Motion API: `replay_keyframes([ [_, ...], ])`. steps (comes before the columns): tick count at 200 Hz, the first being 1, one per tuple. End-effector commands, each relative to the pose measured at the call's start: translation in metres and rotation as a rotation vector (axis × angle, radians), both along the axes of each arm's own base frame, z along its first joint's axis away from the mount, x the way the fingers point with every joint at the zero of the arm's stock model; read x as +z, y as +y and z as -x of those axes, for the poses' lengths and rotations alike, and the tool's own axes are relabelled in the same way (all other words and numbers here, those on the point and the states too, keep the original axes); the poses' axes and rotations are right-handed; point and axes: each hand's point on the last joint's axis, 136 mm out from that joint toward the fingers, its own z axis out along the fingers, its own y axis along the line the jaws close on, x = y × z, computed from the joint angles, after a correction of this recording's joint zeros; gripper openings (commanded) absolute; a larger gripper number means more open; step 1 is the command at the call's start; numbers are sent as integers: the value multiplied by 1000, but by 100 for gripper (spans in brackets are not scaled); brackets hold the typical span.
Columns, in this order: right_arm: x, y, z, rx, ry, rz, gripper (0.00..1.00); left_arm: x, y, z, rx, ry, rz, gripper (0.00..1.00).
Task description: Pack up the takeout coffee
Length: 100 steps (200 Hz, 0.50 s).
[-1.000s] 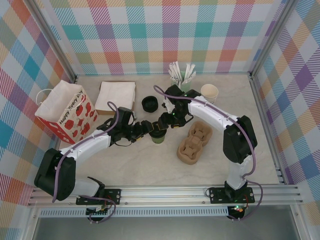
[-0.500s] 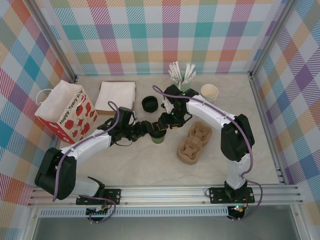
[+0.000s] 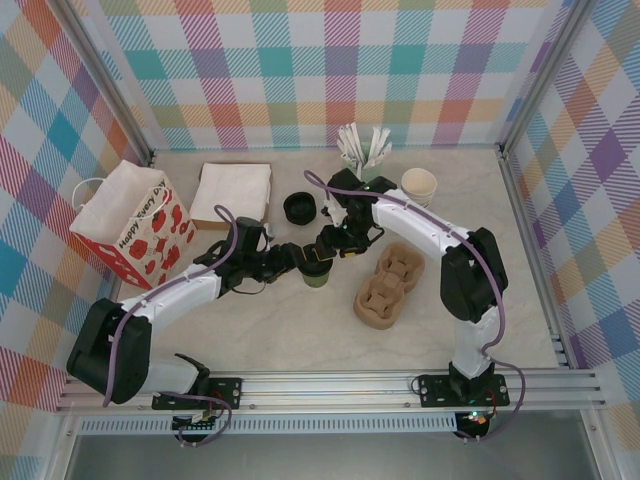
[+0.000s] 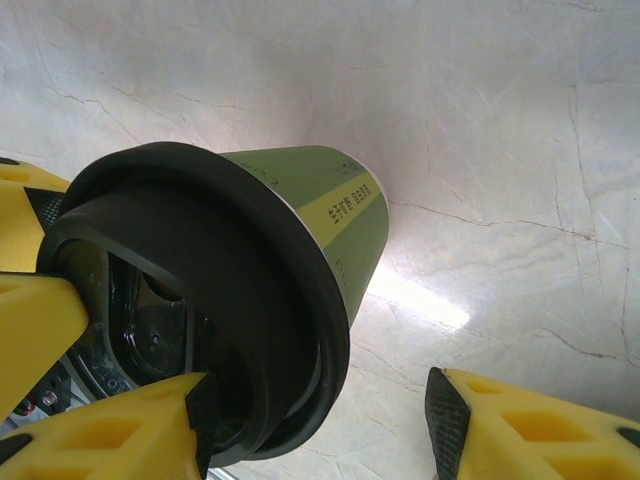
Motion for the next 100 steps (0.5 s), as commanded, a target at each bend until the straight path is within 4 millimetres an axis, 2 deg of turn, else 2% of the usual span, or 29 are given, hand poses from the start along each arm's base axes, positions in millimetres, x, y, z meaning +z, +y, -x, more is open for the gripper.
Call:
replay_keyframes([
  [1,-42,-33,14,8,82,208,60,-94,68,65,86,339,-341,57],
  [23,-25,-18,5,3,49,116,61,-70,52,47,73,272,-270,58],
  [58,7,3,-13,-1,-21,-20,64,-19,27,12,49,159,-172,68],
  [73,18,5,-18,-6,-45,-53,65,3,18,-2,45,113,-134,73],
  [100,32,5,-21,-16,-70,-109,72,26,13,-16,45,59,-108,79],
])
